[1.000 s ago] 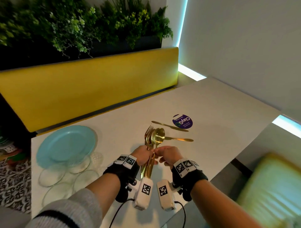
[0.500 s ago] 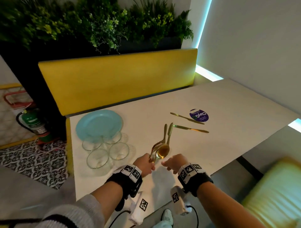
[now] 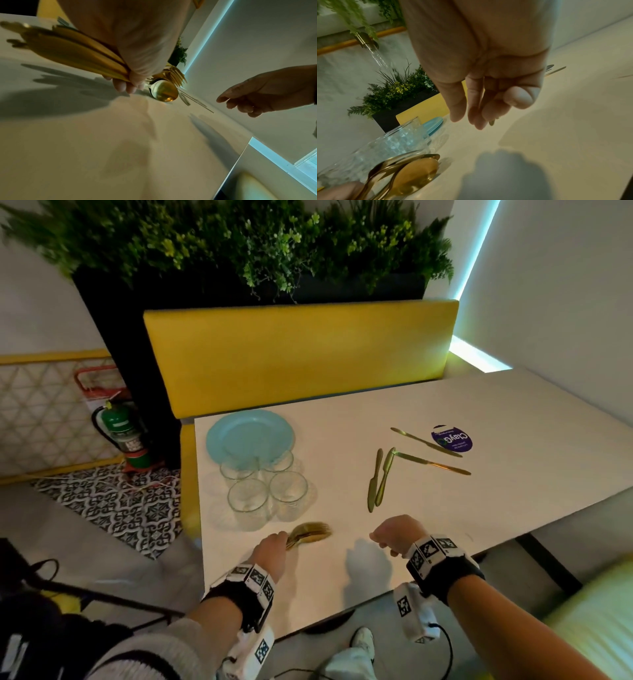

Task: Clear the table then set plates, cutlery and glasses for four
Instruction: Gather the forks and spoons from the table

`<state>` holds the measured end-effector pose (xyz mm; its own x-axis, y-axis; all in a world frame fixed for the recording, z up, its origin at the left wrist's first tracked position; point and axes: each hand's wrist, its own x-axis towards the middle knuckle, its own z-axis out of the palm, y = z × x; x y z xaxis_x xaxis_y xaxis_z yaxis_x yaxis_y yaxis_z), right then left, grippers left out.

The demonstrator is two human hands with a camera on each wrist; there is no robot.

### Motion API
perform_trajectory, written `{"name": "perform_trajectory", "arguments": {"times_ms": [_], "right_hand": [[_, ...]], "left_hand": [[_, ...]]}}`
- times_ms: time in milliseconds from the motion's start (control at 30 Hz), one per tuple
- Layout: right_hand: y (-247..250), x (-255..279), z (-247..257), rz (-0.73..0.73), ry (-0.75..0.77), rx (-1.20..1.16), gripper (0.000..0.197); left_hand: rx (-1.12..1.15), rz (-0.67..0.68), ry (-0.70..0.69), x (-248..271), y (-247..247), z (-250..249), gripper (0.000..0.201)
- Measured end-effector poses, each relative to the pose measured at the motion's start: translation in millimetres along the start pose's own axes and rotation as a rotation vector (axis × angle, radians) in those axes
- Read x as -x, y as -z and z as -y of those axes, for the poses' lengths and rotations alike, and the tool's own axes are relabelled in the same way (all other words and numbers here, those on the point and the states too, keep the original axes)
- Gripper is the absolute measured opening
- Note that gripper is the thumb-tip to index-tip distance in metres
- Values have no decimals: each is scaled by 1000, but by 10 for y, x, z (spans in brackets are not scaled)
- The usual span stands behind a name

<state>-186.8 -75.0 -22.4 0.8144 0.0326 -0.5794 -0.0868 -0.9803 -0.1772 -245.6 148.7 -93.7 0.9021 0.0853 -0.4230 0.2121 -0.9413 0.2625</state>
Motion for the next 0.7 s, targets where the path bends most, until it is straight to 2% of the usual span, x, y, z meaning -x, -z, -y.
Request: {"name": "perform_trajectory", "arguments": {"times_ms": [233, 367, 500, 700], "right_hand": [[-59, 103, 25, 7, 32, -32, 35], [-69, 115, 5, 13, 33, -73, 35], [-99, 78, -49, -7, 33, -289, 32], [-111, 63, -79, -6, 43, -308, 30]], "left_hand": [[-30, -83, 12, 14, -94, 64, 35], [-17, -79, 4, -25, -58, 99, 39], [-46, -80, 8, -54, -12, 132, 42], [-110, -65, -15, -57, 39, 147, 54]]}}
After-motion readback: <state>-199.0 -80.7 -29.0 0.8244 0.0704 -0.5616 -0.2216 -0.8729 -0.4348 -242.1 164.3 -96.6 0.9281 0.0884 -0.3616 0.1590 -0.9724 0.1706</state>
